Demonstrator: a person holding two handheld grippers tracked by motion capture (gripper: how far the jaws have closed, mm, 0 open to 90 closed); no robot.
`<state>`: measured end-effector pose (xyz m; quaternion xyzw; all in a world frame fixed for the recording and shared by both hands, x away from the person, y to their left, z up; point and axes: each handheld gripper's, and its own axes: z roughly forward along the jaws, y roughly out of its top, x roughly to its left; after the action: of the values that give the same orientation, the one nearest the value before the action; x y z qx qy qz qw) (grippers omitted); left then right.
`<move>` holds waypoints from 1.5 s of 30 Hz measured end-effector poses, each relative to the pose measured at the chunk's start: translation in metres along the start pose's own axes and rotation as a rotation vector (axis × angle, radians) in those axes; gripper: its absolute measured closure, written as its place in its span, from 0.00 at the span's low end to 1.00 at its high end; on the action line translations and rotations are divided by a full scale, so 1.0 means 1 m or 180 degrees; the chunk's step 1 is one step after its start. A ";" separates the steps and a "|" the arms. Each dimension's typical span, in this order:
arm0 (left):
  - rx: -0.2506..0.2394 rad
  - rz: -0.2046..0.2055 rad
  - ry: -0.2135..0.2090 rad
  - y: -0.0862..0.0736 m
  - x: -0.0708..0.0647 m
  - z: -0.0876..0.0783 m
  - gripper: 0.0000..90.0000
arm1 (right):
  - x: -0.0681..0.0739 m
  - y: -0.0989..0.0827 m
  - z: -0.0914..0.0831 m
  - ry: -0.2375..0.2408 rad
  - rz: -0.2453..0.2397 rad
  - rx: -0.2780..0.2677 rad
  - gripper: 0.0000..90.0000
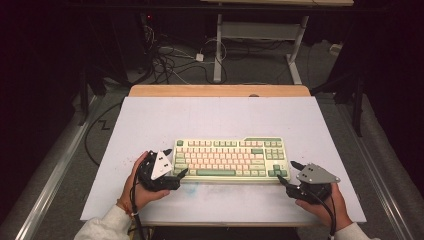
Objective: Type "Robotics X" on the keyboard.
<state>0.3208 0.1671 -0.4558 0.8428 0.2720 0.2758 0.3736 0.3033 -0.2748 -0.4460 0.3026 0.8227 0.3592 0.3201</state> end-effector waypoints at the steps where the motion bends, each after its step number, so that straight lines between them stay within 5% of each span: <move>1: 0.0031 0.0033 0.0001 -0.002 -0.001 -0.001 0.21 | -0.001 0.000 0.000 0.0005 0.0007 -0.0008 0.48; 3: 0.0086 0.0068 0.0016 -0.006 -0.002 -0.003 0.20 | -0.003 0.002 -0.001 -0.0058 0.0024 0.0011 0.57; 9: 0.0164 0.0045 0.0037 -0.015 -0.002 -0.009 0.20 | -0.009 0.006 -0.001 0.0108 0.0082 -0.0047 0.89; 13: 0.0227 0.0015 0.0034 -0.020 -0.003 -0.009 0.20 | -0.013 0.016 0.002 0.0153 0.0026 -0.0062 0.99; 25: 0.0292 0.0018 0.0027 -0.022 -0.003 -0.004 0.20 | -0.014 0.051 0.035 0.0400 -0.0020 -0.0108 1.00; 35: 0.0364 0.0021 0.0015 -0.022 -0.005 0.001 0.22 | 0.017 0.085 0.081 0.0718 -0.0232 0.0003 1.00; 45: 0.0422 0.0069 0.0006 -0.025 -0.007 0.001 0.22 | 0.038 0.101 0.117 0.0791 -0.0282 0.0238 1.00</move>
<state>0.3108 0.1765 -0.4775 0.8684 0.2809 0.2620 0.3136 0.3942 -0.1446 -0.4409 0.2309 0.8814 0.3485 0.2198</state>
